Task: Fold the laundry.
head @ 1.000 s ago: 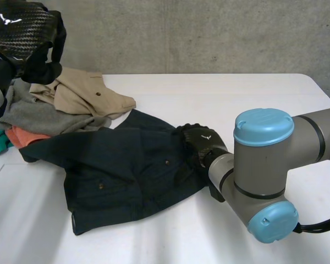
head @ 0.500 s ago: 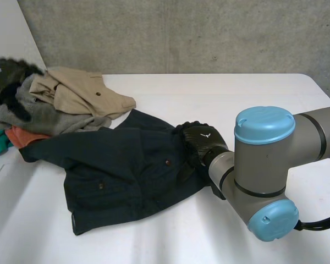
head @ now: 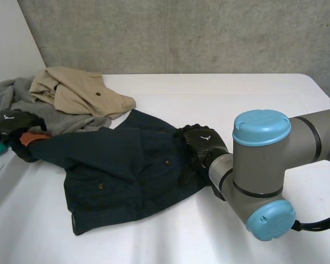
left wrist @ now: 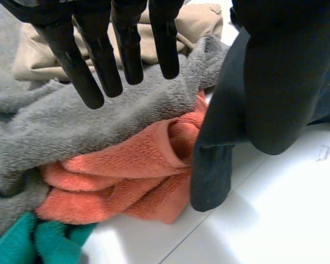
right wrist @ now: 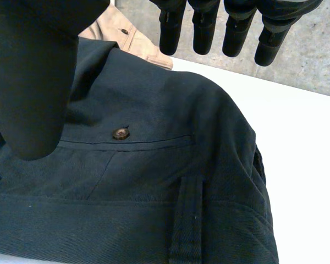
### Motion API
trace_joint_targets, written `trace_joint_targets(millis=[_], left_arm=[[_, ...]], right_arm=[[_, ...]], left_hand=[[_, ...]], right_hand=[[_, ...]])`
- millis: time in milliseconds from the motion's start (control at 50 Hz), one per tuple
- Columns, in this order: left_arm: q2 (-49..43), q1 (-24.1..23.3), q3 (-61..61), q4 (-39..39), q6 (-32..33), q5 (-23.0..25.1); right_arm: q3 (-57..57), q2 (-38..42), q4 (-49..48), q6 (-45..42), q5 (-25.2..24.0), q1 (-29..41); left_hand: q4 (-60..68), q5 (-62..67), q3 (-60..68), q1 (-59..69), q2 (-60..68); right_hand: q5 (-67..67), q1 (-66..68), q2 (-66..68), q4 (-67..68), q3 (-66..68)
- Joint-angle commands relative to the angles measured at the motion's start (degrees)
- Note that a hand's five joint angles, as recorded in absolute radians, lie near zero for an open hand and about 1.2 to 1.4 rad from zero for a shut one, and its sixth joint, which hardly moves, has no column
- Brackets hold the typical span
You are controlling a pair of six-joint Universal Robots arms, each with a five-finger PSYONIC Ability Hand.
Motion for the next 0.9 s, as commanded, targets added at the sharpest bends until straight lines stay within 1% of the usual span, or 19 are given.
trace_joint_targets(millis=[20, 40, 60, 100, 120, 140, 220, 280, 300, 360, 380, 420, 540, 580, 640, 740, 820, 880, 900], left_arm=[[-3.9, -2.0, 1.8, 0.1, 0.1, -1.5], [-4.5, -2.2, 2.2, 0.2, 0.2, -1.8], [-5.4, -2.7, 3.0, 0.2, 0.4, -2.8], [-6.1, -3.4, 4.2, 0.3, 0.9, -4.4], [-6.3, -3.9, 4.7, 0.1, 1.1, -5.3], [-6.6, -4.9, 5.6, 0.0, 1.2, -7.7], [-3.6, -8.2, 6.8, 0.6, 0.4, -11.3], [1.3, -10.9, 7.1, 1.2, -1.3, -11.1], [5.1, -12.7, 7.2, 1.4, -2.7, -11.2], [10.6, -16.0, 7.4, 2.0, -4.8, -11.5], [13.5, -17.9, 7.9, 2.4, -6.0, -11.8], [15.7, -19.8, 8.2, 2.9, -7.0, -12.1], [17.9, -26.9, 11.3, 4.4, -8.7, -14.2], [17.9, -28.1, 12.4, 4.3, -8.2, -14.7], [16.5, -29.9, 14.7, 3.8, -6.8, -15.7], [14.0, -31.7, 17.4, 1.9, -4.4, -18.3], [12.7, -32.8, 18.8, -0.5, -3.9, -19.9], [12.3, -32.9, 19.1, -1.3, -3.9, -20.3], [12.2, -32.9, 19.2, -1.7, -3.9, -20.4]], right_arm=[[0.0, 0.2, -0.1, -0.1, 0.0, -0.1], [0.0, 0.2, -0.1, -0.1, 0.0, -0.1], [0.0, 0.1, -0.1, -0.1, 0.1, -0.1], [0.0, 0.1, -0.1, -0.1, 0.1, -0.1], [0.0, 0.1, -0.1, -0.1, 0.1, -0.1], [0.0, -0.1, -0.1, -0.1, 0.2, -0.1], [0.0, -0.7, 0.4, -0.8, 0.3, 0.2], [-0.1, -2.2, 0.6, -2.0, 0.4, 0.3], [-0.3, -3.3, 1.0, -3.2, 0.5, 0.3], [-0.3, -5.3, 2.4, -5.7, 0.4, 0.3], [-0.3, -6.6, 3.9, -7.4, 0.4, 0.5], [-0.3, -7.8, 5.9, -9.4, 0.2, 0.8], [0.0, -11.3, 15.6, -15.4, -0.5, 3.6], [0.1, -12.1, 17.1, -15.6, -0.8, 4.5], [1.1, -13.3, 18.2, -14.7, -2.1, 6.3], [3.6, -13.2, 17.3, -11.0, -4.5, 11.1], [5.7, -10.9, 9.5, -4.5, -4.7, 17.0], [6.2, -8.9, 4.2, -2.6, -4.0, 20.0], [6.2, -7.2, 0.6, -2.3, -3.3, 21.7]], left_hand=[[15.0, 14.8, 15.2, 15.1, 15.3], [18.9, 18.7, 19.0, 19.0, 19.1], [34.8, 34.6, 34.9, 34.8, 35.0], [53.0, 52.8, 53.1, 53.1, 53.2], [53.7, 53.5, 53.9, 53.8, 53.9], [53.7, 53.5, 53.9, 53.8, 53.9], [53.7, 53.5, 53.9, 53.8, 53.9], [53.7, 53.5, 53.9, 53.8, 53.9], [53.7, 53.5, 53.9, 53.8, 53.9], [53.7, 53.5, 53.9, 53.8, 53.9], [53.7, 53.5, 53.9, 53.8, 53.9], [53.7, 53.5, 53.9, 53.8, 53.9], [53.7, 53.5, 53.9, 53.8, 53.9], [53.7, 53.5, 53.9, 53.8, 53.9], [53.7, 53.5, 53.9, 53.8, 53.9], [53.7, 53.5, 53.9, 53.8, 53.9], [53.7, 53.5, 53.9, 53.8, 53.9], [53.7, 53.5, 53.9, 53.8, 53.9], [53.7, 53.5, 53.9, 53.8, 53.9]], right_hand=[[-2.7, -9.0, -1.9, -2.0, -1.9], [-2.7, -9.0, -1.9, -2.0, -1.9], [-2.7, -9.0, -1.9, -2.0, -1.9], [-2.7, -9.0, -1.9, -2.0, -1.9], [-2.7, -9.0, -1.9, -2.0, -1.9], [-2.7, -9.0, -1.9, -2.0, -1.9], [-2.7, -9.0, -1.9, -2.0, -1.9], [-2.7, -9.0, -1.9, -2.0, -1.9], [-2.7, -9.0, -1.9, -2.0, -1.9], [-2.7, -9.0, -1.9, -2.0, -1.9], [-2.7, -9.0, -1.9, -2.0, -1.9], [-2.7, -9.0, -1.9, -2.0, -1.9], [-2.7, -9.0, -1.9, -2.0, -1.9], [-2.7, -9.0, -1.9, -2.0, -1.9], [2.5, -3.8, 3.3, 3.2, 3.3], [0.0, -6.3, 0.8, 0.7, 0.8], [-0.7, -7.0, 0.1, 0.0, 0.2], [-0.6, -6.8, 0.3, 0.2, 0.3], [-0.7, -7.0, 0.1, 0.0, 0.2]])
